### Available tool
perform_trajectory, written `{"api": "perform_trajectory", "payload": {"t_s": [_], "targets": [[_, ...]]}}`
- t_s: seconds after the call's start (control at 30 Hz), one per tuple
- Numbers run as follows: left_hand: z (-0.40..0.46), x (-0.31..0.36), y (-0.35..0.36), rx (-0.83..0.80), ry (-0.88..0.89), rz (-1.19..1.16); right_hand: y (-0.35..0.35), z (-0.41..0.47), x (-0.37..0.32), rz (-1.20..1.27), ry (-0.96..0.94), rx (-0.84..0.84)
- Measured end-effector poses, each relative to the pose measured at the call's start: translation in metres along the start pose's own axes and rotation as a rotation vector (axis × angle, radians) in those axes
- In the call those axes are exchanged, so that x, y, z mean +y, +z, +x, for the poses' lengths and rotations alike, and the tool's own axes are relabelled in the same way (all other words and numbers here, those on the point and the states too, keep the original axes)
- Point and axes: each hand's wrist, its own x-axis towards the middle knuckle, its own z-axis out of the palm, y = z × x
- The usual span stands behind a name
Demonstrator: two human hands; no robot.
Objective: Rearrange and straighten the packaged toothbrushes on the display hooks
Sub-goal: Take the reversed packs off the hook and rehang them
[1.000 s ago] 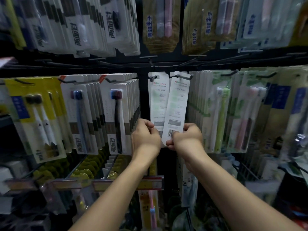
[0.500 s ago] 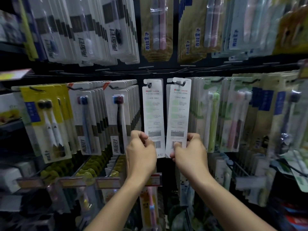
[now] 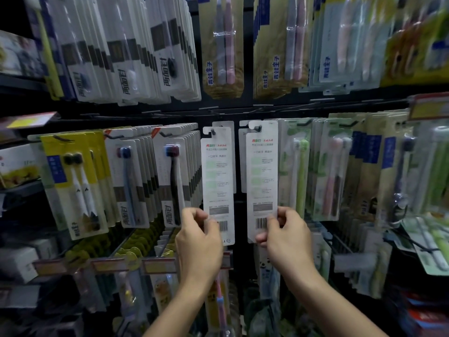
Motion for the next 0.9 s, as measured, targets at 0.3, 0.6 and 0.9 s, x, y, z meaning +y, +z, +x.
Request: {"api": "perform_trajectory", "payload": {"t_s": [0.3, 0.6, 0.9], "targets": [[-0.010, -0.001, -0.003, 0.039, 0.027, -0.061, -0.014, -0.005, -0.001, 0.040, -0.039, -0.006], [-0.009, -0.002, 0.000, 0.005, 0.015, -0.095, -0.031, -0.009, 0.003, 0.128, -0.025, -0.010], [-0.021, -0.001, 0.006, -0.037, 0.048, -0.120, -0.049, -0.005, 0.012, 0.117, -0.034, 0.024]]}}
